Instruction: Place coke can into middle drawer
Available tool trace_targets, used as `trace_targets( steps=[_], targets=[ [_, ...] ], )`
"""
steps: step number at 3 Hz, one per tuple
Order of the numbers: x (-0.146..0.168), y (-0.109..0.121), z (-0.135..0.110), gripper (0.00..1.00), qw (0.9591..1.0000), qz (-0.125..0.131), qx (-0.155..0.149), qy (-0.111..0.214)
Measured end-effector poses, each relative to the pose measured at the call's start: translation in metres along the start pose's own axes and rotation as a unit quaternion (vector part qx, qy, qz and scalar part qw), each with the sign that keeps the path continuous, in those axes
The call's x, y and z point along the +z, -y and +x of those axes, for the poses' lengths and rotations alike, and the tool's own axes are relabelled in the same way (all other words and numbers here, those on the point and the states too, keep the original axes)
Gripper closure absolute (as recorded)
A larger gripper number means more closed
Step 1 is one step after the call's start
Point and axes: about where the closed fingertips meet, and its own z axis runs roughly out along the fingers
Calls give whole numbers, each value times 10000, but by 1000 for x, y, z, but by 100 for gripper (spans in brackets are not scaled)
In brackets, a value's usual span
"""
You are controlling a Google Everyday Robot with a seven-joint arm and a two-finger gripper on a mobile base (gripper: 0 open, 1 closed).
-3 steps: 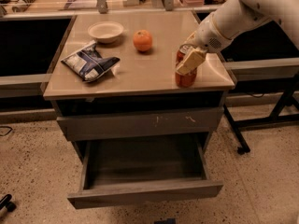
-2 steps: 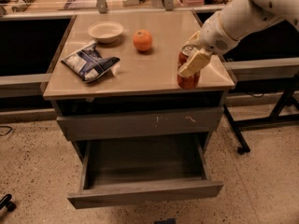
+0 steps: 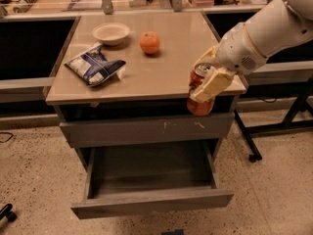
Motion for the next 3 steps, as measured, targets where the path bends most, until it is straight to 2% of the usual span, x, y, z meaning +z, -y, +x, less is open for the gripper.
trace_targets(
  steps=[1,2,3],
  targets=[
    [1,1,0,100,10000,15,-7,1],
    [23,-18,18,100,10000,-55,-63,32],
    [71,-55,57,100,9997,-117,-159,159]
  ],
)
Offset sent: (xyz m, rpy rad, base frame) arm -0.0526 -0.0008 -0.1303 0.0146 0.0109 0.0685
